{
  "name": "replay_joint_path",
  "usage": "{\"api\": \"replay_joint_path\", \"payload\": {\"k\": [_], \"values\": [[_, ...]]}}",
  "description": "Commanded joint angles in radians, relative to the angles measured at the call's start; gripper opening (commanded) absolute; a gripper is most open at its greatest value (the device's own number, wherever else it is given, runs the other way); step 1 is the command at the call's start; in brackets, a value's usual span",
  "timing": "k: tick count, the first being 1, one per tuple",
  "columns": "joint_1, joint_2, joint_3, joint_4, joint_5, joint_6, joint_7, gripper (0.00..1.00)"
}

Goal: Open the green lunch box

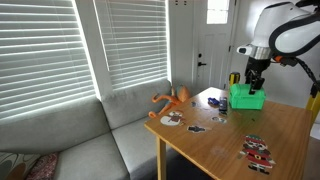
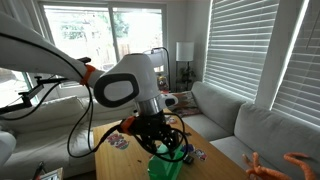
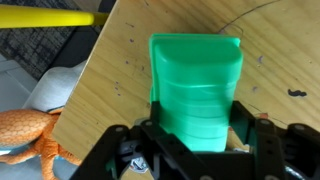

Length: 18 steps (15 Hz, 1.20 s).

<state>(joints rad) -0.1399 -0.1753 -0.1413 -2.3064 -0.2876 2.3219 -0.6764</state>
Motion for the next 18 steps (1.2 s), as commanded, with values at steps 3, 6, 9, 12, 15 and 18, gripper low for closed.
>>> {"api": "replay_joint_path", "payload": {"k": [3,6,9,12,15,18], "values": [[0.001,-0.018,0.025,-0.029,-0.186,0.026,0.055,0.44],[0.002,-0.030,0.046,-0.053,-0.313,0.049,0.125,0.44],[0.006,-0.044,0.063,-0.089,-0.404,0.078,0.240,0.44],[0.006,-0.062,0.081,-0.121,-0.501,0.074,0.386,0.44],[0.008,-0.079,0.092,-0.139,-0.562,0.066,0.509,0.44],[0.011,-0.092,0.098,-0.144,-0.591,0.058,0.597,0.44]]}}
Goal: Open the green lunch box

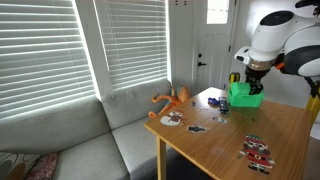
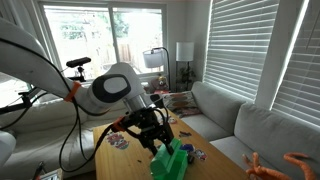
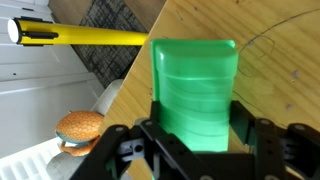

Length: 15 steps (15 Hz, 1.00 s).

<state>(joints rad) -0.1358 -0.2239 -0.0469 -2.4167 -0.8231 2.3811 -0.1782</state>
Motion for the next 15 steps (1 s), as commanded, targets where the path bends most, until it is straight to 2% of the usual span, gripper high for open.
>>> {"api": "replay_joint_path", "payload": {"k": [1,8,10,15], "values": [[0.008,-0.045,0.003,-0.034,-0.052,-0.004,0.122,0.44],[0.010,-0.053,0.011,-0.034,-0.062,-0.031,0.234,0.44],[0.015,-0.053,0.016,-0.022,-0.033,-0.085,0.227,0.44],[0.022,-0.051,0.041,-0.014,-0.080,-0.241,0.267,0.44]]}}
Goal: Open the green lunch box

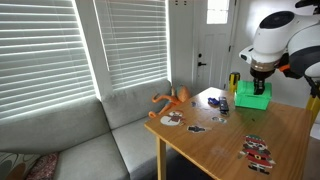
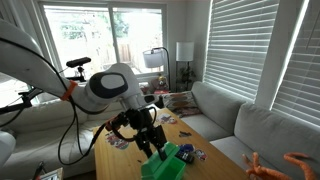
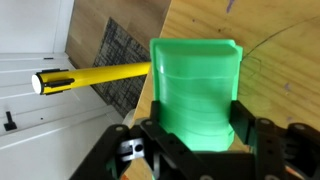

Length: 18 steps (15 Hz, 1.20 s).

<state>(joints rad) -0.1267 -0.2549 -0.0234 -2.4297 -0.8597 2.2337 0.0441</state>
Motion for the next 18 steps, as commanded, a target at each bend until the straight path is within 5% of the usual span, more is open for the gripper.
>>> {"api": "replay_joint_path", "payload": {"k": [1,17,18], "values": [[0.016,-0.020,0.022,0.001,-0.050,-0.121,0.052,0.44],[0.058,0.000,0.038,-0.050,-0.247,-0.232,0.312,0.44],[0.062,0.004,0.021,-0.032,-0.205,-0.213,0.266,0.69]]}}
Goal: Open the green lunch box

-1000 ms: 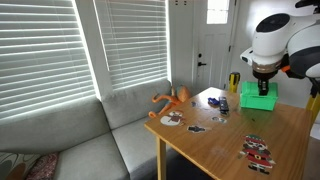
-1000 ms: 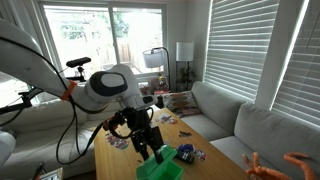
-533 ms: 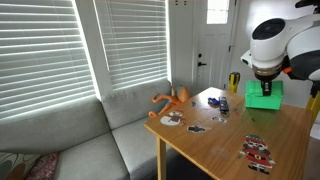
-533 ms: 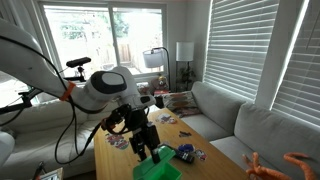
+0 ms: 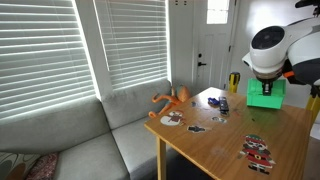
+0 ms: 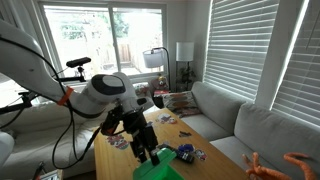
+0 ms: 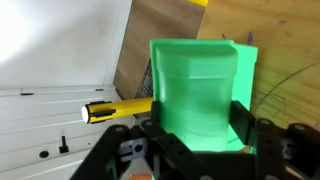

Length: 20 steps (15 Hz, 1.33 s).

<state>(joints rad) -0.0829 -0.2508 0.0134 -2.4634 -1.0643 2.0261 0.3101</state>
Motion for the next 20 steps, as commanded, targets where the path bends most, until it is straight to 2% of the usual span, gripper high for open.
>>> {"api": "replay_joint_path", "payload": {"k": [1,7,8,17,20], "values": [[0.019,0.000,-0.016,-0.004,-0.009,-0.005,0.011,0.69],[0.021,0.000,-0.015,-0.010,-0.014,-0.005,0.017,0.69],[0.021,0.000,-0.015,-0.010,-0.014,-0.005,0.017,0.44],[0.037,0.008,0.003,-0.049,-0.075,-0.014,0.087,0.44],[0.032,0.013,0.001,-0.052,-0.110,-0.020,0.157,0.44]]}}
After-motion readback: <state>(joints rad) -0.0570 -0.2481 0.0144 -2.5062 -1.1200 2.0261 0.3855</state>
